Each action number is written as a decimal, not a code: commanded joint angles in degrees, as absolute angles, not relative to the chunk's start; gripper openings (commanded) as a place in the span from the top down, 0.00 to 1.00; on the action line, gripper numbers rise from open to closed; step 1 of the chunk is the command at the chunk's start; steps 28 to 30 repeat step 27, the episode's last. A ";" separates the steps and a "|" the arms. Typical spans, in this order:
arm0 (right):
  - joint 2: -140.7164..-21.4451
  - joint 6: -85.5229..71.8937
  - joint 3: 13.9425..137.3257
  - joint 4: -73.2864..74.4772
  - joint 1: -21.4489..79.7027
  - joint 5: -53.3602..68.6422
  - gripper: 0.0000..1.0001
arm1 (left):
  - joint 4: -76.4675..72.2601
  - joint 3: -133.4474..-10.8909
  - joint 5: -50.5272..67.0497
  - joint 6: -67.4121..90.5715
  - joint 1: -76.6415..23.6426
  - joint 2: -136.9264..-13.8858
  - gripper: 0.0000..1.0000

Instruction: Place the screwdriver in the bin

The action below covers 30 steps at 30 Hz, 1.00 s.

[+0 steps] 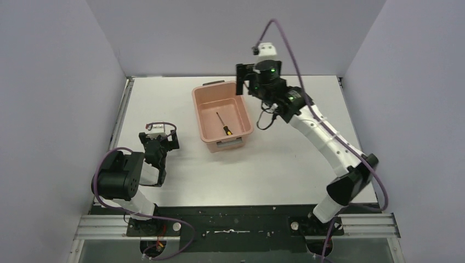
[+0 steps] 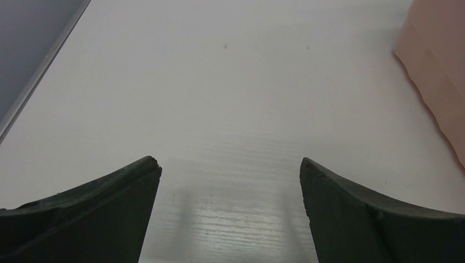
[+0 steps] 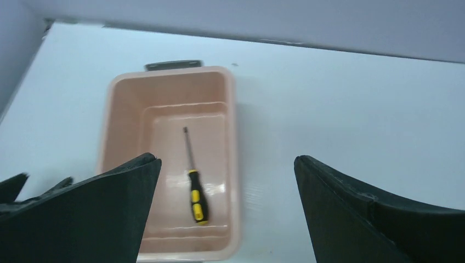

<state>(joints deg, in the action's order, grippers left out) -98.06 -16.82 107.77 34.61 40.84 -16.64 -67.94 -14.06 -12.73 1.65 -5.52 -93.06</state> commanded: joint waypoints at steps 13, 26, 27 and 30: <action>-70.74 -19.22 46.44 8.61 11.92 -14.51 0.00 | -69.69 -14.33 -11.70 1.21 -5.27 -92.21 0.03; -69.55 -22.19 33.49 -1.41 11.56 -15.89 0.00 | -69.27 -14.51 -11.16 1.26 -5.09 -92.27 0.03; -69.57 -22.11 33.63 -1.36 11.52 -15.83 0.00 | -69.26 -14.46 -11.16 1.31 -5.10 -92.21 0.03; -69.57 -22.11 33.63 -1.36 11.52 -15.83 0.00 | -69.26 -14.46 -11.16 1.31 -5.10 -92.21 0.03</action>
